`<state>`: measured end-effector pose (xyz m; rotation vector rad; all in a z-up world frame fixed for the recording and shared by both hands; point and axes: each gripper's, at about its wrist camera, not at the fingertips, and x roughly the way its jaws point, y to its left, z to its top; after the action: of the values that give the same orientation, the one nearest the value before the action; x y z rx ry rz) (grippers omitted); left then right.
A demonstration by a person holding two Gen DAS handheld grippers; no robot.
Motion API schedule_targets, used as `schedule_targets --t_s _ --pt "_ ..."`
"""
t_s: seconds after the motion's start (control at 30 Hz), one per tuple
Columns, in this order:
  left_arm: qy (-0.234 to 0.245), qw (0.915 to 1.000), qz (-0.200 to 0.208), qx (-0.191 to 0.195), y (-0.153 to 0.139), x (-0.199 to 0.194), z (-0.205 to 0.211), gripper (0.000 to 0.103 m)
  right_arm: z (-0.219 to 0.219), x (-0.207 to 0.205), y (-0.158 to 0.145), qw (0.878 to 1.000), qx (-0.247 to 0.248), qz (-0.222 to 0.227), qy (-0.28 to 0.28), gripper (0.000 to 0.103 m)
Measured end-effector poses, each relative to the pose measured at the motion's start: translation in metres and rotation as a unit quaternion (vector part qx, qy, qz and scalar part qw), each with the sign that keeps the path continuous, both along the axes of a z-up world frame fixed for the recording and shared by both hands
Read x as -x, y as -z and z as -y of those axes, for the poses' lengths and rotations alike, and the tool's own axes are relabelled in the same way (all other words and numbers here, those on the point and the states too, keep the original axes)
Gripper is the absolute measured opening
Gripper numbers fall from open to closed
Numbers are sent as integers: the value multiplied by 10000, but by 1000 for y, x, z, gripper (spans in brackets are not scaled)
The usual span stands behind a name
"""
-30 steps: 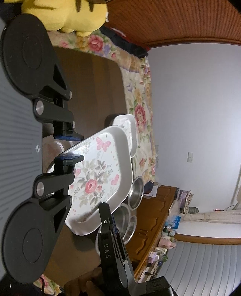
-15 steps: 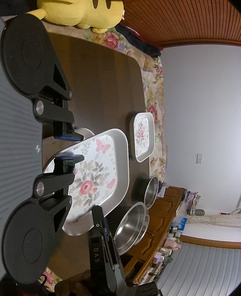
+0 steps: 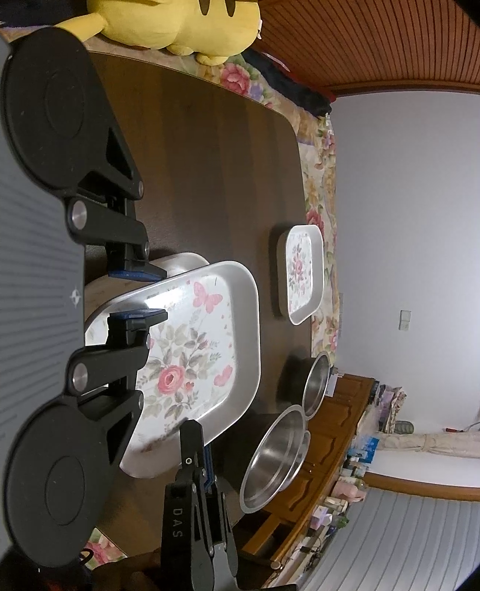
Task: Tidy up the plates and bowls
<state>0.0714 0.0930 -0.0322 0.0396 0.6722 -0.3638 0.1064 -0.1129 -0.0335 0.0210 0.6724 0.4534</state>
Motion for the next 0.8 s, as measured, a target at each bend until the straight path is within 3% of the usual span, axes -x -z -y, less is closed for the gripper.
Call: schedule_targets --t_s 0.47,0.8 --pt "-64 9999 19 -80 9 -3 2 17 1 10 12 9986 -294 277 331 13" --pt "-95 9999 -36 -125 15 -6 4 17 4 15 26 9969 -575 235 490 14"
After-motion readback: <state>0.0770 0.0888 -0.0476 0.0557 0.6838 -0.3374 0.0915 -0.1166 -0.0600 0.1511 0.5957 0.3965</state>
